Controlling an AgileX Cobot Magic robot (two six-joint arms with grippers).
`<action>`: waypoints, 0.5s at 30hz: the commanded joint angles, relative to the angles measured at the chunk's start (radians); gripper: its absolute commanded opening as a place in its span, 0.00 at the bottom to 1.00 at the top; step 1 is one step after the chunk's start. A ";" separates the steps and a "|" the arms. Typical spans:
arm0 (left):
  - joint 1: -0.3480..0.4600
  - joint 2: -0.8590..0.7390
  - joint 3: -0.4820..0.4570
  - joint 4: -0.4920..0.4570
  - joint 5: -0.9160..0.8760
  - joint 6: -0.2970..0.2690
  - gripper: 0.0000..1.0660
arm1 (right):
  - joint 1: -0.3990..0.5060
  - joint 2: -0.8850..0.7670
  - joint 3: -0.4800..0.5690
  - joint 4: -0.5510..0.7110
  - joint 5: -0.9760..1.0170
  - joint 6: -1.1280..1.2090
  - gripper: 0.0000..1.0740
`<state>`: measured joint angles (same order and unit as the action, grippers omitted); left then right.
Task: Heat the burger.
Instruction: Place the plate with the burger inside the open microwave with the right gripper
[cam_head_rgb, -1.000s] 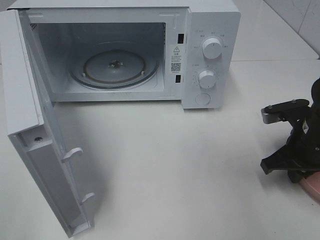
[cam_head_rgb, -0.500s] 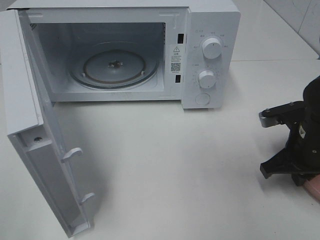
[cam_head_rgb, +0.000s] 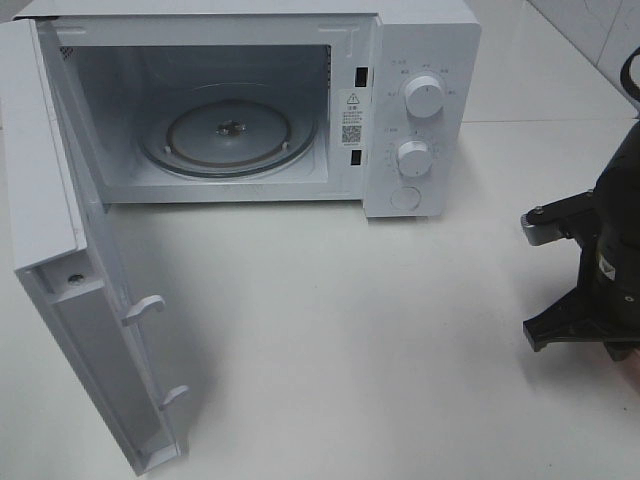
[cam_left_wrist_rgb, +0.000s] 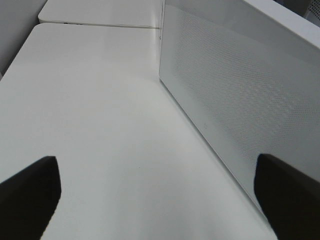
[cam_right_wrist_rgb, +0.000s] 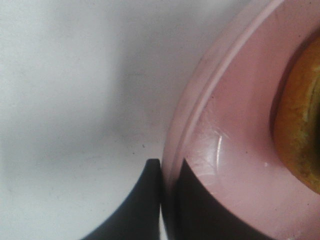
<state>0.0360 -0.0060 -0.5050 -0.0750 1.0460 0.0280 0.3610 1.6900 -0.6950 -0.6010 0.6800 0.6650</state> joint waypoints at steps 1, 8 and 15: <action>-0.006 -0.020 0.002 -0.003 -0.010 -0.008 0.92 | 0.008 -0.033 0.010 -0.055 0.071 0.017 0.00; -0.006 -0.020 0.002 -0.003 -0.010 -0.008 0.92 | 0.013 -0.086 0.010 -0.056 0.133 0.017 0.00; -0.006 -0.020 0.002 -0.003 -0.010 -0.008 0.92 | 0.046 -0.165 0.048 -0.046 0.175 0.007 0.00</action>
<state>0.0360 -0.0060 -0.5050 -0.0750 1.0460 0.0280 0.3950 1.5500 -0.6620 -0.6140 0.8150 0.6790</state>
